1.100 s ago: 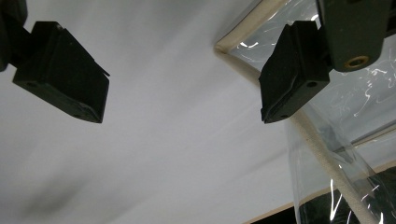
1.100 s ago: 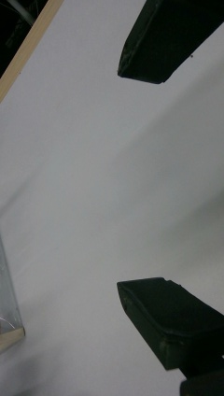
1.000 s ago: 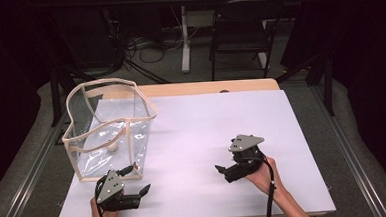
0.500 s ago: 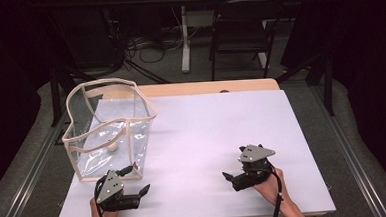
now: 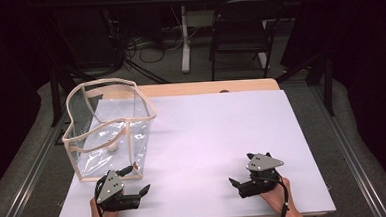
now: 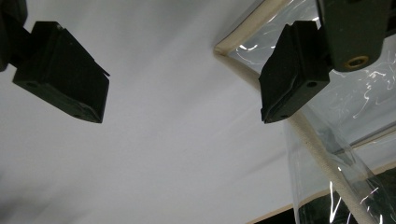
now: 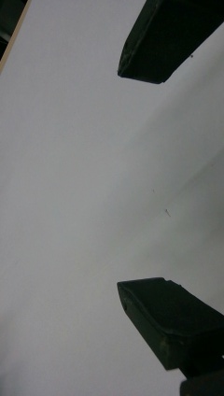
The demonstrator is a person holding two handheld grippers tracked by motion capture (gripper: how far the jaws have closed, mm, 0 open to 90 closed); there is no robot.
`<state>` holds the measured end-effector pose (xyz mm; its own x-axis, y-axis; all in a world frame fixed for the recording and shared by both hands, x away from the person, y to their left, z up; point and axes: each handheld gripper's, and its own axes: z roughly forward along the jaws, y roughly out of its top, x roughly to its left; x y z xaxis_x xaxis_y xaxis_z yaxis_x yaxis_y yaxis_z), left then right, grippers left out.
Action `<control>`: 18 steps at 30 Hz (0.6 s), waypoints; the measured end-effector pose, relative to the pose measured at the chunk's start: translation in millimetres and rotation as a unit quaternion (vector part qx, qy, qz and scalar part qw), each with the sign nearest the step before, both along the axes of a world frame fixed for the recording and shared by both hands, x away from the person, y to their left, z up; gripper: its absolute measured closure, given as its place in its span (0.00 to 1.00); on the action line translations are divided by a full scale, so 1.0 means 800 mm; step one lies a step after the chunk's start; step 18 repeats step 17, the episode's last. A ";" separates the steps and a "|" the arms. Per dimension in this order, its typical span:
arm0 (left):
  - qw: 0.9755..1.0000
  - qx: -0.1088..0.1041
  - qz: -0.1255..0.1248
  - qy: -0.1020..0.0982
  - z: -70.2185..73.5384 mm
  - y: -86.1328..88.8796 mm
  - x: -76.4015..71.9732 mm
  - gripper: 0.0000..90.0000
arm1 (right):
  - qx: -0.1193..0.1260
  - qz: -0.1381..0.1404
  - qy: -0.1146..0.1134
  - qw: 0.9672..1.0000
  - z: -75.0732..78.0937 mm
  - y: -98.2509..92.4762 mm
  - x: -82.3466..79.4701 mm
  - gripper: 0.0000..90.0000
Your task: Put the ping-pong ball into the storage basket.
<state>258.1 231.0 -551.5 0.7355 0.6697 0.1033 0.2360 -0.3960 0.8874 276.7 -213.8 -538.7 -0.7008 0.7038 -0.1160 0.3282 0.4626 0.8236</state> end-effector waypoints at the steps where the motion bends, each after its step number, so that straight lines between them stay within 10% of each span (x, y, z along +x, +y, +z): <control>1: 1.000 0.001 -0.001 0.000 0.000 0.000 0.000 0.18 | 0.000 -0.002 0.001 1.000 -0.001 -0.001 -0.001 0.00; 18: 1.000 0.001 0.001 0.000 0.000 0.001 0.000 0.18 | -0.001 -0.010 0.009 1.000 -0.010 -0.006 -0.006 0.00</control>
